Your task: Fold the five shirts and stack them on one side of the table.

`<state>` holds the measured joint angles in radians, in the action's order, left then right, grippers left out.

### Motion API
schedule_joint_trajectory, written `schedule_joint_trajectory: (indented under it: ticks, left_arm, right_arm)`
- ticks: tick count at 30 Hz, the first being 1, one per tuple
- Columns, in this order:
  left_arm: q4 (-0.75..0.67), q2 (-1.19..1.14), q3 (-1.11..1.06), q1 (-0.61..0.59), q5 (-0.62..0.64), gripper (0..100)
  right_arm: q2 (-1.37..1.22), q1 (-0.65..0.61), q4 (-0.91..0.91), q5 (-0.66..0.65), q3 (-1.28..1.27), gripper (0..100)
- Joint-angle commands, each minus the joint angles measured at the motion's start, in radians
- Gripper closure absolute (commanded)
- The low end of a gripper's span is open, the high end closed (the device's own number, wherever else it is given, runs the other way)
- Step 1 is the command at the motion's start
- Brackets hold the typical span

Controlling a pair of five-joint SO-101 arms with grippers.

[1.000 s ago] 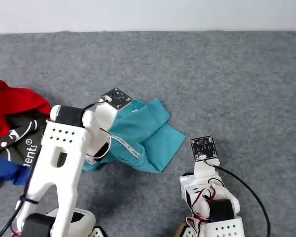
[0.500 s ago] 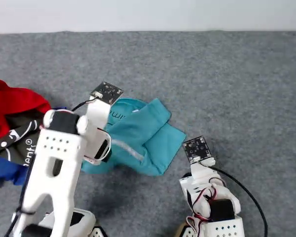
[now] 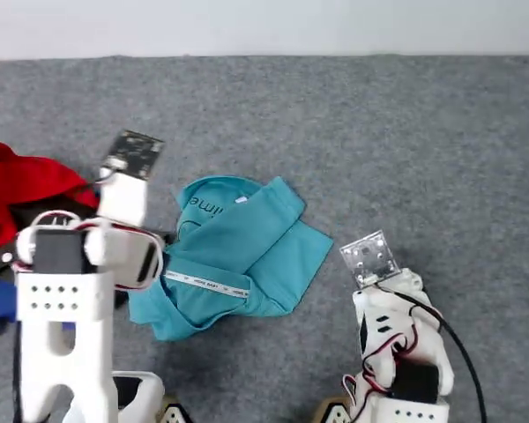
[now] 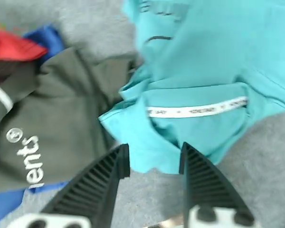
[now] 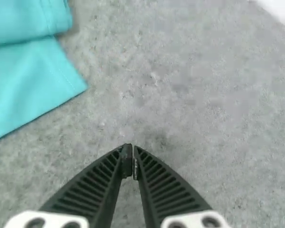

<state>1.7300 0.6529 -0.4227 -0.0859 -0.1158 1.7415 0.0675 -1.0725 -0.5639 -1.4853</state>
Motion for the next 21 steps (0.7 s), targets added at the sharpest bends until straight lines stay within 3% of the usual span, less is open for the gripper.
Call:
schedule_joint_trajectory:
  ticks: [1, 9, 14, 17, 21]
  left_arm:
    - [0.023, 0.028, 0.059, -0.098, 0.002, 82]
    - [0.023, 0.114, 0.071, -0.178, 0.006, 83]
    - [0.023, 0.176, 0.070, -0.176, 0.006, 88]
    - [0.025, 0.201, 0.070, -0.176, 0.006, 89]
    - [0.025, 0.219, 0.068, -0.176, 0.006, 89]
  right_arm:
    - [-0.185, 0.010, 0.027, 0.011, 0.153, 98.8]
    - [-0.889, -0.163, -0.101, 0.201, 0.609, 98.4]
    - [-1.245, -0.251, -0.232, 0.218, 0.890, 98.2]
    - [-1.412, -0.274, -0.282, 0.229, 1.019, 91.4]
    - [-1.557, -0.275, -0.295, 0.382, 1.140, 76.0]
